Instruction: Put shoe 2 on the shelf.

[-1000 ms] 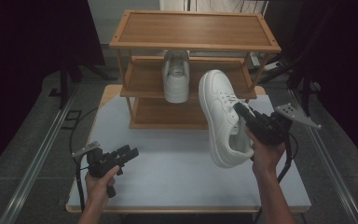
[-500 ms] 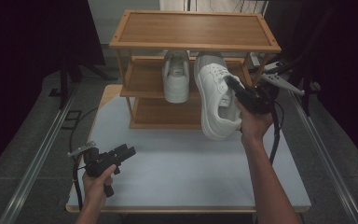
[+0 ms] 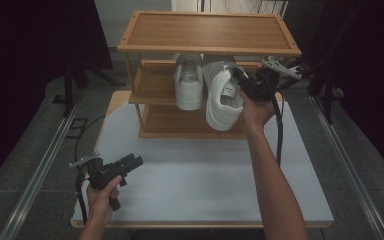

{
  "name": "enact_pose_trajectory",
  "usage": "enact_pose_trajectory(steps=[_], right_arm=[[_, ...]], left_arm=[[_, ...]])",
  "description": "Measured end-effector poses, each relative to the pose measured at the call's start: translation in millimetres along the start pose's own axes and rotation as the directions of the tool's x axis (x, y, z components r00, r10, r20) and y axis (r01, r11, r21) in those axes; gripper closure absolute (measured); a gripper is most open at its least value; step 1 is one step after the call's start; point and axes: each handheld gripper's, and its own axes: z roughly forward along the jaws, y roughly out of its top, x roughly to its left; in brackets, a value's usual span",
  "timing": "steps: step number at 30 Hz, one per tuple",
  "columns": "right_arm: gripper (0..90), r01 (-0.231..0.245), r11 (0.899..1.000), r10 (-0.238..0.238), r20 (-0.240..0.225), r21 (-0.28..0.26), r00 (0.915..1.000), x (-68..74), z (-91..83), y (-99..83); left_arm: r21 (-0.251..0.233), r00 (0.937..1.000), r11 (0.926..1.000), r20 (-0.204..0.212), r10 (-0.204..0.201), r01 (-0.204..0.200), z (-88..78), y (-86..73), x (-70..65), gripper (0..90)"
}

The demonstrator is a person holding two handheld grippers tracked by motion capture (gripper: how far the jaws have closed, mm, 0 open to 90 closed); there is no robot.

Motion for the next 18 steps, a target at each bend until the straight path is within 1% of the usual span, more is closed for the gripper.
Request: enact_pose_trajectory(steps=[2,6,14,15,18], right_arm=[[82.6,-0.006,1.000,0.006,0.015,-0.005,0.9999,-0.6,6.3,1.2],[82.5,0.001,1.000,-0.001,0.037,0.008,0.9993,-1.7,17.8,1.9],[82.4,-0.017,1.000,0.016,0.060,0.006,0.9981,-5.9,33.4,4.2],[82.3,-0.025,1.000,0.025,0.059,0.002,0.9979,-6.5,34.8,4.3],[82.2,-0.029,1.000,0.030,0.066,-0.007,0.9974,-7.8,38.4,4.8]], left_arm=[[0.002,1.0000,1.0000,0.003,-0.002,0.002,0.5,-0.5,0.4,34.9],[0.005,1.0000,1.0000,0.005,-0.005,0.005,0.9,-0.7,1.5,35.0],[0.002,0.9999,0.9999,0.004,-0.013,0.013,-0.1,-0.3,3.3,35.0],[0.003,0.9999,0.9999,0.003,-0.012,0.012,-0.1,-0.4,3.6,35.0],[0.004,0.9999,0.9999,0.005,-0.015,0.015,1.0,-1.2,4.2,35.0]])
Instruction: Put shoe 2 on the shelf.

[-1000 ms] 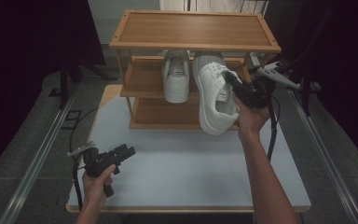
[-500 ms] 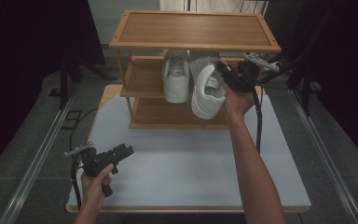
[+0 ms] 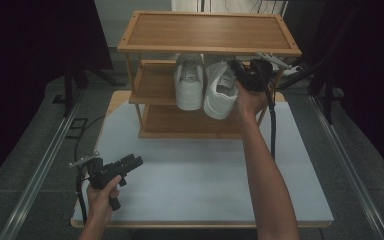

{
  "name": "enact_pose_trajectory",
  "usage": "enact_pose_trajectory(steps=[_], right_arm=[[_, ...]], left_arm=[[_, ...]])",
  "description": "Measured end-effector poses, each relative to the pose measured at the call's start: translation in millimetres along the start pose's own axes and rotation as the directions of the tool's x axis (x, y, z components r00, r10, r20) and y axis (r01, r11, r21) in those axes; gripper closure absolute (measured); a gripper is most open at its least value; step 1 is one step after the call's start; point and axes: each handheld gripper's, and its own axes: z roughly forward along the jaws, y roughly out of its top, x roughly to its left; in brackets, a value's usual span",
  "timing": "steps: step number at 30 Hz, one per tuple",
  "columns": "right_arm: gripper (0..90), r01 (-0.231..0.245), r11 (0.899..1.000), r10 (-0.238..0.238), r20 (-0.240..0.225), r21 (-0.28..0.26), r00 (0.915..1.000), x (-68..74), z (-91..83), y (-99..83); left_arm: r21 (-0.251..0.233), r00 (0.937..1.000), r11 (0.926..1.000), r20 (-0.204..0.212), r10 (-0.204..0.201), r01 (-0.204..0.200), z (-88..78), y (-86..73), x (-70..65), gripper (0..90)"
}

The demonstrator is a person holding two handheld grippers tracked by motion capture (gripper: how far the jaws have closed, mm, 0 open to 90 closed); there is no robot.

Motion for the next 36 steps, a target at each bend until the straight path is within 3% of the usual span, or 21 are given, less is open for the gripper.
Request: enact_pose_trajectory(steps=[12,16,22,25,29,36], right_arm=[[81.2,0.001,0.999,0.000,0.028,-0.047,0.9996,-2.2,8.6,-2.2],[77.1,0.004,0.998,-0.003,0.009,-0.064,1.0000,-1.3,11.4,-7.4],[69.9,-0.009,0.997,0.004,-0.057,-0.074,0.9984,3.2,12.2,-8.6],[68.9,0.013,0.998,-0.017,-0.064,-0.067,0.9978,3.8,9.9,-8.9],[68.5,0.006,0.997,-0.012,-0.079,-0.071,0.9968,2.8,3.0,-7.9],[65.7,0.047,0.995,-0.056,-0.101,-0.089,0.9933,6.3,-20.1,-3.7]], left_arm=[[0.005,1.0000,1.0000,0.001,-0.002,0.002,1.1,-1.0,0.6,35.1],[0.004,1.0000,1.0000,0.001,0.000,0.000,1.1,-1.0,-0.1,35.1],[0.003,1.0000,1.0000,0.002,0.003,-0.003,1.1,-1.1,-1.5,35.1],[0.003,1.0000,1.0000,0.002,0.003,-0.003,1.0,-1.2,-1.9,35.1],[0.004,1.0000,1.0000,0.004,0.003,-0.003,1.5,-1.3,-2.1,35.1],[0.009,0.9999,0.9999,0.001,0.011,-0.011,3.0,-2.0,-2.4,35.1]])
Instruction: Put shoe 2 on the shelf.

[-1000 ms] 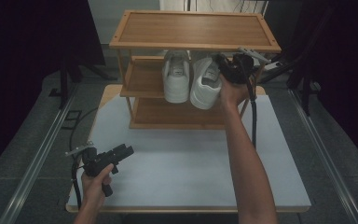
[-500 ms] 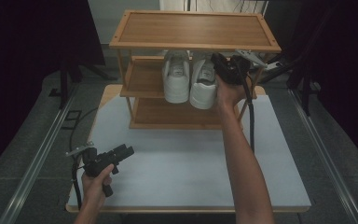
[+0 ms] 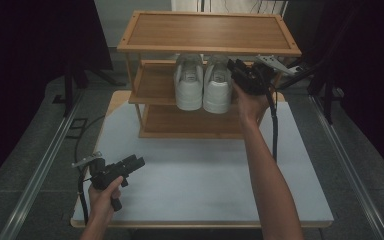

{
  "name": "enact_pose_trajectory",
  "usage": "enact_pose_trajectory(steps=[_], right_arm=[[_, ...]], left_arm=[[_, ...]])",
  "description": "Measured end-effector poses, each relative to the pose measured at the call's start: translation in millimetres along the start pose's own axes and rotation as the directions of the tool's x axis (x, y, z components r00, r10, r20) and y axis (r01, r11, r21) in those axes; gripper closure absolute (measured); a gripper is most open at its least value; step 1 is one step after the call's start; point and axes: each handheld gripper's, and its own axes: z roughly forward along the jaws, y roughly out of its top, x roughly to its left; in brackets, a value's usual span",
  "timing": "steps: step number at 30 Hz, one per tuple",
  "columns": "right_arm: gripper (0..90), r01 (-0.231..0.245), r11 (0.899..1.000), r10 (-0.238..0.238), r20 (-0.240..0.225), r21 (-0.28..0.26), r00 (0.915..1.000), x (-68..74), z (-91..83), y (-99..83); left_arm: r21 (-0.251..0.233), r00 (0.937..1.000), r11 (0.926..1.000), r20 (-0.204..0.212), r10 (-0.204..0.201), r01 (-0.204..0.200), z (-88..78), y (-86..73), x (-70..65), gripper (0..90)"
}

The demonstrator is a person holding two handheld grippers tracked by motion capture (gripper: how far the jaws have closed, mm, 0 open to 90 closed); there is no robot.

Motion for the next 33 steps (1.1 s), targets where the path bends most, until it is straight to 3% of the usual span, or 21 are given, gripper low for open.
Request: enact_pose_trajectory(steps=[9,20,29,33], right_arm=[[59.1,0.053,0.998,-0.053,-0.022,0.018,0.9984,8.2,-43.3,-8.0],[52.0,0.118,0.991,-0.113,-0.079,0.057,0.9904,1.9,-102.4,-43.4],[49.4,0.176,0.980,-0.163,-0.133,0.093,0.9777,2.1,-127.6,-75.0],[49.1,0.180,0.978,-0.161,-0.165,0.104,0.9730,-0.1,-137.7,-87.3]], left_arm=[[0.004,0.9999,0.9999,0.000,0.012,-0.012,0.1,0.5,-3.1,35.1],[0.002,0.9999,0.9999,-0.008,0.012,-0.012,0.8,1.7,-4.1,35.1],[0.020,1.0000,0.9998,-0.004,0.008,-0.008,7.9,-1.3,-6.1,35.0],[0.016,0.9999,0.9998,-0.001,0.012,-0.012,7.0,-0.6,-6.1,35.1]])
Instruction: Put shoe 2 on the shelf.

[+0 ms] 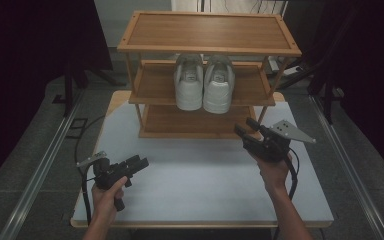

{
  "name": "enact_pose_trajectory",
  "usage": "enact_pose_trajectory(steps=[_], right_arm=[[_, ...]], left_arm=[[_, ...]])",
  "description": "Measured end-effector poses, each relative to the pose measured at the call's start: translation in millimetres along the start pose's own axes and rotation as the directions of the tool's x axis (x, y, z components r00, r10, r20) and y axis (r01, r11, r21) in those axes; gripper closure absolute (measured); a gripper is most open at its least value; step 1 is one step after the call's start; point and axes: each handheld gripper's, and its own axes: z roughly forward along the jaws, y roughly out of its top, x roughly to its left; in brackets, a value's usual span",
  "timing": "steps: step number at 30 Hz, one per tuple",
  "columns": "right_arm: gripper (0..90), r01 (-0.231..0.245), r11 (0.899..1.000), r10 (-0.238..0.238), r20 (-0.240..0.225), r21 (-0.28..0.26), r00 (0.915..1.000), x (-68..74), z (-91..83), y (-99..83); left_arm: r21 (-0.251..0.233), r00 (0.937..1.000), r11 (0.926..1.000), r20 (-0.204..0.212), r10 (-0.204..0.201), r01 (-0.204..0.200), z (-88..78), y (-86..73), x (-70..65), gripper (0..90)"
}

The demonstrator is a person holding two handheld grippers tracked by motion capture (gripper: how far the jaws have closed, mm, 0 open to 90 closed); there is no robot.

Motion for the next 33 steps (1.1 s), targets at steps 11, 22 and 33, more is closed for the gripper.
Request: enact_pose_trajectory(steps=[11,22,33], right_arm=[[47.6,0.031,0.998,-0.030,-0.013,0.063,0.9995,3.4,-33.5,-46.2],[46.3,-0.007,0.984,-0.001,0.041,0.178,0.9992,-15.4,-52.2,-101.4],[45.6,-0.021,0.979,0.010,0.054,0.204,0.9985,-21.6,-51.4,-109.3]], left_arm=[[-0.004,1.0000,1.0000,0.002,0.005,-0.005,-2.5,0.8,-1.6,35.1],[0.013,1.0000,0.9999,0.005,0.006,-0.006,2.5,-2.1,-2.4,35.0],[0.015,0.9999,0.9998,0.005,0.009,-0.009,1.9,-2.1,-1.9,35.0]])
